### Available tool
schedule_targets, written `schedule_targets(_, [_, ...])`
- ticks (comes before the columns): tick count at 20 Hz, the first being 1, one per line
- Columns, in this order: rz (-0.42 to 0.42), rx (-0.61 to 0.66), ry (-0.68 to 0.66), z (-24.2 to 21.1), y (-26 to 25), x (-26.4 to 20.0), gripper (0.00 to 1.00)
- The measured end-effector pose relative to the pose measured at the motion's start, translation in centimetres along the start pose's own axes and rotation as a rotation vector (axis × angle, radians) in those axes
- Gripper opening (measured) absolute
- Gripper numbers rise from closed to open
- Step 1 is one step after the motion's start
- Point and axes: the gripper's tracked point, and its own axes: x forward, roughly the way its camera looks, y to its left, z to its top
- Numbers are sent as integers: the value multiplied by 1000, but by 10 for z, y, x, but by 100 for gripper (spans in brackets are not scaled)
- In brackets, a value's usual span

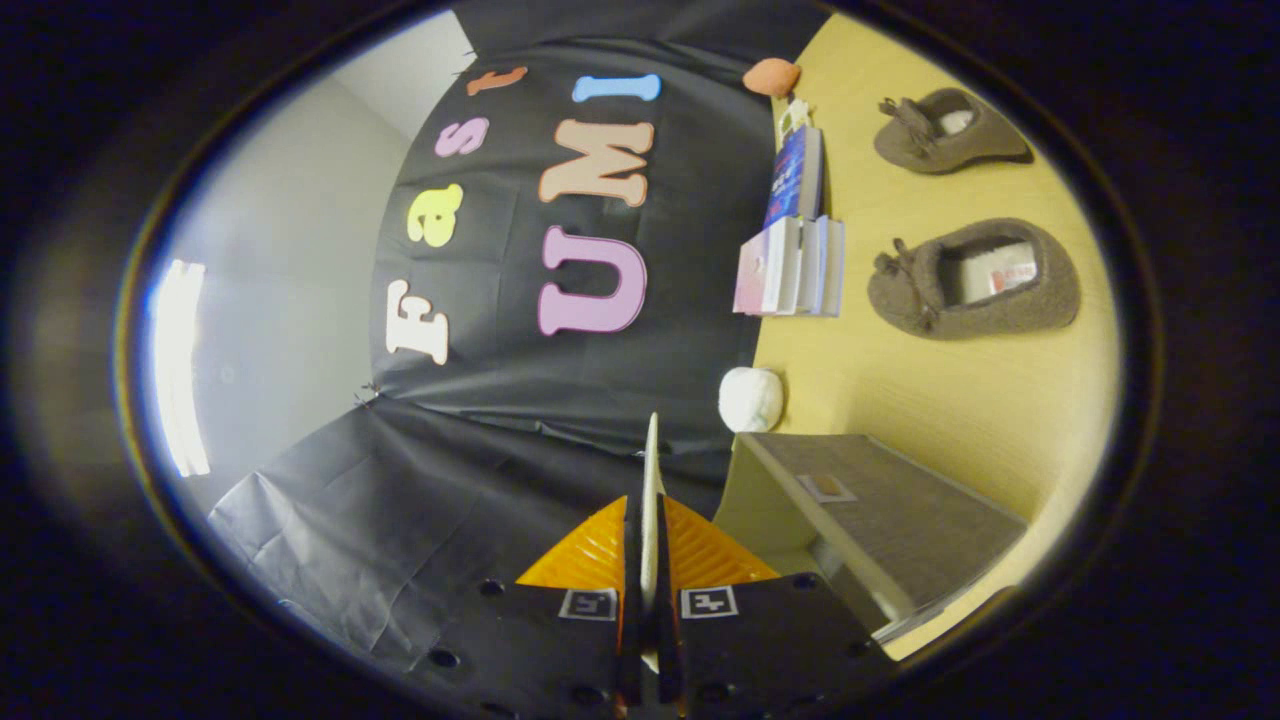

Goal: Open the storage box then place both shoes into the box .Put the left shoe in first, then the right shoe, with the right side of both shoes facing outward in a uniform manner.

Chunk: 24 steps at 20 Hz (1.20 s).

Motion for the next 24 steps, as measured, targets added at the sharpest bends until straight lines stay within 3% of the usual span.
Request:
schedule_targets(10, [14, -12, 56, -90, 84, 28, 9])
schedule_targets(24, [-9, -52, 158, -218, 76, 60, 10])
